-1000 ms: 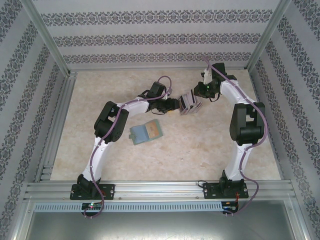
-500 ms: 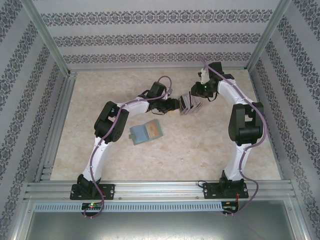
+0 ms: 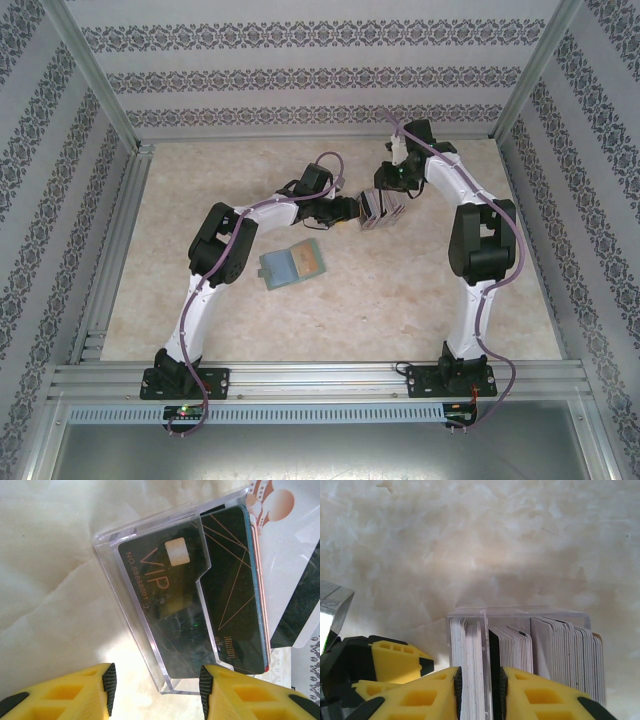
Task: Put the credit cards into the card holder
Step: Pick up the credit card from the storage box.
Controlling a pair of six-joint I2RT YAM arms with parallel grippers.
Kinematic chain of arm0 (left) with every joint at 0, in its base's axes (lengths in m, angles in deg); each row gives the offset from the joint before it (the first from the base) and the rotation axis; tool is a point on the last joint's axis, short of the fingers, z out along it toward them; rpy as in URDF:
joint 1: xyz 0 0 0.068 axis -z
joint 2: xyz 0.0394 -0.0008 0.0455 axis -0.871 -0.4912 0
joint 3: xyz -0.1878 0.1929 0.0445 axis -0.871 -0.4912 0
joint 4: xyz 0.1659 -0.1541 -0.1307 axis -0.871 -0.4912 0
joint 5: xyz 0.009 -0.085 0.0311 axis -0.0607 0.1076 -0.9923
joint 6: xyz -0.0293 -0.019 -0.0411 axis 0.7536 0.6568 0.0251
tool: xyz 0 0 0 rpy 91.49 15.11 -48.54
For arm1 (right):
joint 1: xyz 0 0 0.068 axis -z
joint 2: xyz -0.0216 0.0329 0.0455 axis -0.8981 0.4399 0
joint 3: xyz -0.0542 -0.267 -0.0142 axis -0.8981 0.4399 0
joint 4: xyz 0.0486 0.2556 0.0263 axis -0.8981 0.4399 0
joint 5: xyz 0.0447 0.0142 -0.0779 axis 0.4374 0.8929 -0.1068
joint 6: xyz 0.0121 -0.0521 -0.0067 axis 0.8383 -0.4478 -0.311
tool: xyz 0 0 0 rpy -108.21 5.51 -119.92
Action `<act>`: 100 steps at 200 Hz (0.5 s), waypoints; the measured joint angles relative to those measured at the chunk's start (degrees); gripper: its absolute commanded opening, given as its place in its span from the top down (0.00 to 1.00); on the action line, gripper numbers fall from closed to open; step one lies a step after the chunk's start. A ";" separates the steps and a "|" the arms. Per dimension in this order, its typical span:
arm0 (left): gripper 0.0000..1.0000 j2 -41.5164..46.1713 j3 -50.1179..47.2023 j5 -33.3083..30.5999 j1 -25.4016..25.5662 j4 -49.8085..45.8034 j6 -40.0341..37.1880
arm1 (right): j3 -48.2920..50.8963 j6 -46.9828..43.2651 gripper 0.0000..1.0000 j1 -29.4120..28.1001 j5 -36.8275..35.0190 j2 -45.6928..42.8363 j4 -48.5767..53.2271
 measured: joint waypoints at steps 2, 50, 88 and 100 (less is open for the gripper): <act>0.50 0.00 0.00 0.00 0.00 0.00 0.00 | 0.00 0.02 0.70 0.00 -0.09 0.00 0.02; 0.50 0.00 0.00 0.00 0.00 0.00 0.00 | 0.00 -0.33 0.84 -0.02 -0.17 0.15 0.09; 0.50 0.00 0.00 0.00 0.02 0.00 0.00 | -0.11 -0.57 0.93 0.00 -0.15 0.55 0.11; 0.50 0.00 0.00 0.00 0.02 0.00 0.00 | -0.11 -0.59 0.94 0.00 -0.15 0.52 0.11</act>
